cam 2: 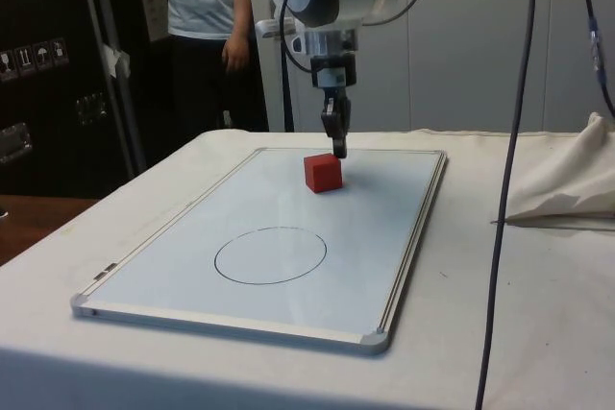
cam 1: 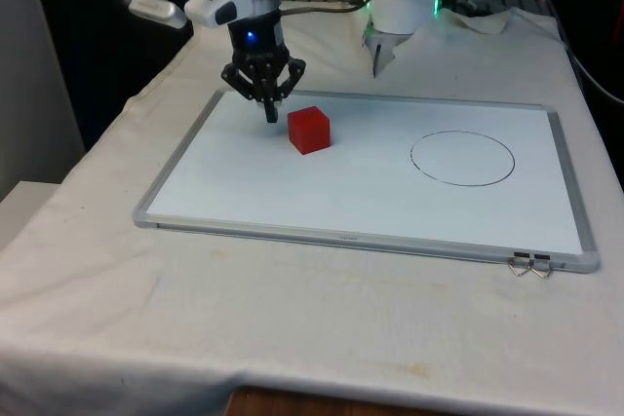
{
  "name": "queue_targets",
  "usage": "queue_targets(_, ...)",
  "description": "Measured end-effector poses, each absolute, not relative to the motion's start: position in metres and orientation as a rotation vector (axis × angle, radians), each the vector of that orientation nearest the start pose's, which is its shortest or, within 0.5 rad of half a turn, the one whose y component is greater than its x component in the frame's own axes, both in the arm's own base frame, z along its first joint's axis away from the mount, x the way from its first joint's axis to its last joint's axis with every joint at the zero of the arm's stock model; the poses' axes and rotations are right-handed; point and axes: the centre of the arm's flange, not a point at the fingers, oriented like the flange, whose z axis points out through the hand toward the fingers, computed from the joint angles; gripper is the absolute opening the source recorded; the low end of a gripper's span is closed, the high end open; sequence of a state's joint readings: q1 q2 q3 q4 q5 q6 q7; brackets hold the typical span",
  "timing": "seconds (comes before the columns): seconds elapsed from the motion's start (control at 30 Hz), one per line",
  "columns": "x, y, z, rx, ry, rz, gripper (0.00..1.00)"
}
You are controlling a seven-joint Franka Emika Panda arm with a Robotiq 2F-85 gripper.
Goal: Push the cube into the marked area.
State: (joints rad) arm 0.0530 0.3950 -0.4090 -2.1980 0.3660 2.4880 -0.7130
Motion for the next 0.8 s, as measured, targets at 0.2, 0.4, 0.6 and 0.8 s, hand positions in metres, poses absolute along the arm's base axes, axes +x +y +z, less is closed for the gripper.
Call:
queue_targets(0.2, 0.513, -0.189, 0.21, -3.042, -0.132, 0.032, 0.0)
queue_targets(0.4, 0.514, -0.182, 0.209, -3.019, -0.135, 0.035, 0.0)
queue_targets(0.6, 0.518, -0.177, 0.211, -3.013, -0.147, 0.019, 0.0)
queue_targets(0.8, 0.524, -0.169, 0.215, -3.001, -0.161, 0.004, 0.0)
